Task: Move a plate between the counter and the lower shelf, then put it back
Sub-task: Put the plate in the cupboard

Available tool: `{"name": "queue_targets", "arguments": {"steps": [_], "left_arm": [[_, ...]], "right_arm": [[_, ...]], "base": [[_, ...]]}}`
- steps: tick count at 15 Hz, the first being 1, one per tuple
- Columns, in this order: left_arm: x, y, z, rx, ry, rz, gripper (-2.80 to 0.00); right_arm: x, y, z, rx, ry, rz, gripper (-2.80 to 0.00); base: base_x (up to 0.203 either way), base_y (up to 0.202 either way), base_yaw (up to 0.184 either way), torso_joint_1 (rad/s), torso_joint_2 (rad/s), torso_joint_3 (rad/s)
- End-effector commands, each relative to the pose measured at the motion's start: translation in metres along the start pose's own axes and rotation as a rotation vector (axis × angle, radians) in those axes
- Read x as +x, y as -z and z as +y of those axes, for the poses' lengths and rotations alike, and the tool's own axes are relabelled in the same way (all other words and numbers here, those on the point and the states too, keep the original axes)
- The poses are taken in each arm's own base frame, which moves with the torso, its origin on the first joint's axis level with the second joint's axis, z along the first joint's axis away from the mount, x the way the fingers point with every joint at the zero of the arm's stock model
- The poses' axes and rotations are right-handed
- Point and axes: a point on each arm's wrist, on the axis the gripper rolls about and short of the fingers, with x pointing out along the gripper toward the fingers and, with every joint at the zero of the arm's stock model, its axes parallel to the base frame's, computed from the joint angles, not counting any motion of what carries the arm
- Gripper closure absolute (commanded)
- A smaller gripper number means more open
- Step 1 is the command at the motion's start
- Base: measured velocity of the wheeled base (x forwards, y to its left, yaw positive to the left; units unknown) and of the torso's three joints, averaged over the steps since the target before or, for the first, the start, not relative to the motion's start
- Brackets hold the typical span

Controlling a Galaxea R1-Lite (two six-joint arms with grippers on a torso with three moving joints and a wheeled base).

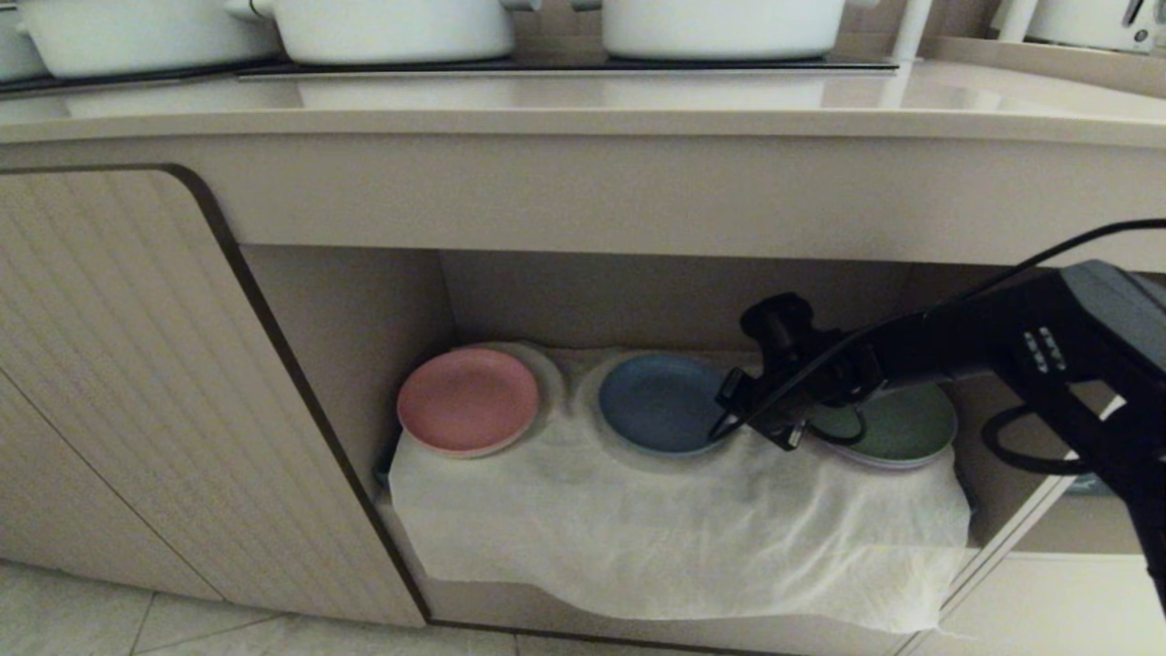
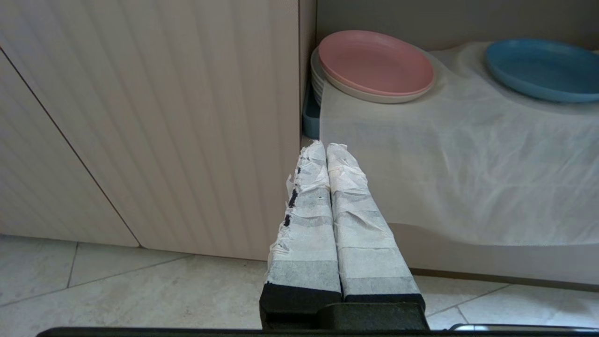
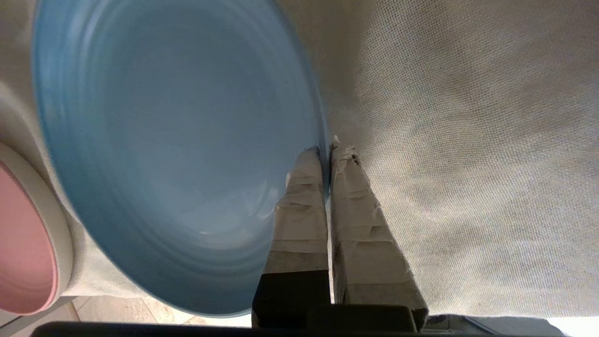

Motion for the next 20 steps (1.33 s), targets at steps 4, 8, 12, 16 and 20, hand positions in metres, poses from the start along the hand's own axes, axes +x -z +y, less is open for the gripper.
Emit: {"name": "queue_targets", "arguments": {"steps": [4, 8, 12, 16, 20], "left_arm": [[0.0, 0.0, 0.0, 0.0, 0.0, 0.0, 0.0], [0.0, 0.0, 0.0, 0.0, 0.0, 0.0, 0.0], [0.0, 0.0, 0.0, 0.0, 0.0, 0.0, 0.0], [0.0, 0.0, 0.0, 0.0, 0.0, 0.0, 0.0], [0.0, 0.0, 0.0, 0.0, 0.0, 0.0, 0.0]], "right_arm": [[0.0016, 0.0004, -0.0002, 0.005, 0.002, 0.002, 0.0], [0.0015, 0.0002, -0.0011, 0.006, 0.006, 0.003, 0.0], [0.0011, 0.0006, -0.0006, 0.004, 0.007, 0.002, 0.0], [0.0005, 0.0002, -0.0004, 0.002, 0.01, -0.005, -2.8], [-0.0019, -0.0002, 0.0005, 0.0, 0.017, -0.017, -2.8]], "base": [[0.0, 0.0, 0.0, 0.0, 0.0, 0.0], [0.0, 0.0, 0.0, 0.0, 0.0, 0.0], [0.0, 0.0, 0.0, 0.0, 0.0, 0.0], [0.0, 0.0, 0.0, 0.0, 0.0, 0.0], [0.0, 0.0, 0.0, 0.0, 0.0, 0.0]]}}
